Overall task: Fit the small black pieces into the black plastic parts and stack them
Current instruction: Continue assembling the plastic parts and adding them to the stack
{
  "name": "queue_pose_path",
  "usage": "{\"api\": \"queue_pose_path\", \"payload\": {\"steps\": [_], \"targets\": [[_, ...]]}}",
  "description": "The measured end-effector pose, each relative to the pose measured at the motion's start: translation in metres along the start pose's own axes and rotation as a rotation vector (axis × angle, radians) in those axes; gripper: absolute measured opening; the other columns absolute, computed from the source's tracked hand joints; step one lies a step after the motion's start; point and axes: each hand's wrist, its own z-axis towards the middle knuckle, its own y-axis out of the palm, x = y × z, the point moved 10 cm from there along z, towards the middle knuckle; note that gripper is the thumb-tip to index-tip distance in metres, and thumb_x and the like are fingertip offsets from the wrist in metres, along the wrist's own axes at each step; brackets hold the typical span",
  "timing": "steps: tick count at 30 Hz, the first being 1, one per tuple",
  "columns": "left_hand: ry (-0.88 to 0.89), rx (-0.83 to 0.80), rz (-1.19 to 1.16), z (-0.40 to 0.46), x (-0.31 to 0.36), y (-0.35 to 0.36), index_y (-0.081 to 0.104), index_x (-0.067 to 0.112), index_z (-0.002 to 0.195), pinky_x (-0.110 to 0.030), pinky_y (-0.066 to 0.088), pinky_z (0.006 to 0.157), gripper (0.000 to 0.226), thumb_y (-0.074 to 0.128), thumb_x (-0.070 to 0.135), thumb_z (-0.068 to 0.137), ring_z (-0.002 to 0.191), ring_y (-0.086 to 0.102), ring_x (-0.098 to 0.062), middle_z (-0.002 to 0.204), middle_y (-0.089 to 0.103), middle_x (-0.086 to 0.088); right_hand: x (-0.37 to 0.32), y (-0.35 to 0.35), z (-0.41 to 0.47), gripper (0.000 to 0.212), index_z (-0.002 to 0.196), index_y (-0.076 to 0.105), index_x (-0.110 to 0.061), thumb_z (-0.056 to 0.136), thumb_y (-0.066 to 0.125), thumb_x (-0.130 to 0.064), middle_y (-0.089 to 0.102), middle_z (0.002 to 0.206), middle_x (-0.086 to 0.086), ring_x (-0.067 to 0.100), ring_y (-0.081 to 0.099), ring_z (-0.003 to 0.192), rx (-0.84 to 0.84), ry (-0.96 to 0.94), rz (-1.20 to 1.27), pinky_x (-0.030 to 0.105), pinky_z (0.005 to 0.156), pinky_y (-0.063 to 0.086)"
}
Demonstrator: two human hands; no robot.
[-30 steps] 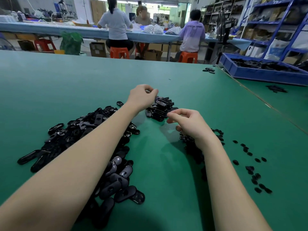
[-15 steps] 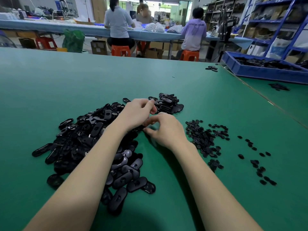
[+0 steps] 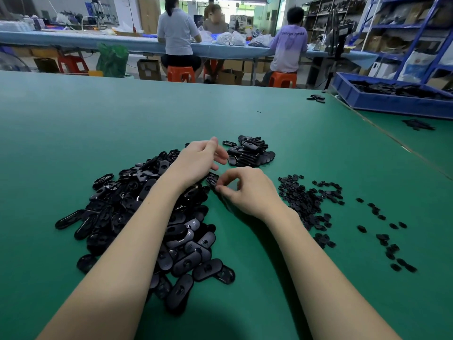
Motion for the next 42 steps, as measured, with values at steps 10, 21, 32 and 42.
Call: {"api": "queue_pose_path", "payload": {"steps": [10, 21, 32, 42], "targets": [[0.001, -0.167, -0.075, -0.009, 0.007, 0.032, 0.071, 0.024, 0.101, -0.029, 0.050, 0.071, 0.036, 0.037, 0.033, 0.106, 0.079, 0.069, -0.013, 0.096, 0.074, 0.003, 0.048, -0.046, -0.004, 0.014, 0.085, 0.077, -0.023, 0.096, 0.069, -0.026, 0.071, 0.069, -0.017, -0.008, 0.052, 0.049, 0.064, 0.267, 0.550, 0.007, 0.049, 0.037], [-0.023, -0.270, -0.156, -0.023, 0.014, 0.044, 0.070, 0.025, 0.107, -0.016, 0.047, 0.061, 0.015, 0.057, 0.023, 0.100, 0.075, 0.066, -0.008, 0.093, 0.079, 0.002, 0.084, -0.081, -0.011, 0.024, 0.088, 0.076, -0.028, 0.097, 0.059, -0.042, 0.076, 0.078, -0.018, 0.003, 0.056, 0.068, 0.110, 0.394, 0.304, 0.023, 0.064, 0.044], [-0.021, -0.224, -0.135, -0.021, 0.008, 0.041, 0.065, 0.023, 0.116, -0.023, 0.050, 0.069, 0.029, 0.046, 0.006, 0.101, 0.079, 0.067, -0.008, 0.097, 0.078, 0.003, 0.096, -0.085, -0.024, 0.005, 0.084, 0.077, -0.042, 0.079, 0.078, -0.041, 0.074, 0.095, -0.016, 0.013, 0.065, 0.098, -0.078, 0.502, -0.233, 0.027, 0.077, 0.046], [-0.055, -0.188, -0.156, -0.023, 0.006, 0.037, 0.065, 0.018, 0.113, -0.022, 0.049, 0.067, 0.021, 0.053, 0.007, 0.099, 0.075, 0.068, -0.009, 0.093, 0.078, 0.002, 0.087, -0.077, -0.017, 0.017, 0.092, 0.075, -0.035, 0.090, 0.062, -0.024, 0.073, 0.101, -0.006, 0.015, 0.066, 0.091, -0.071, 0.469, -0.131, 0.027, 0.076, 0.051]]}}
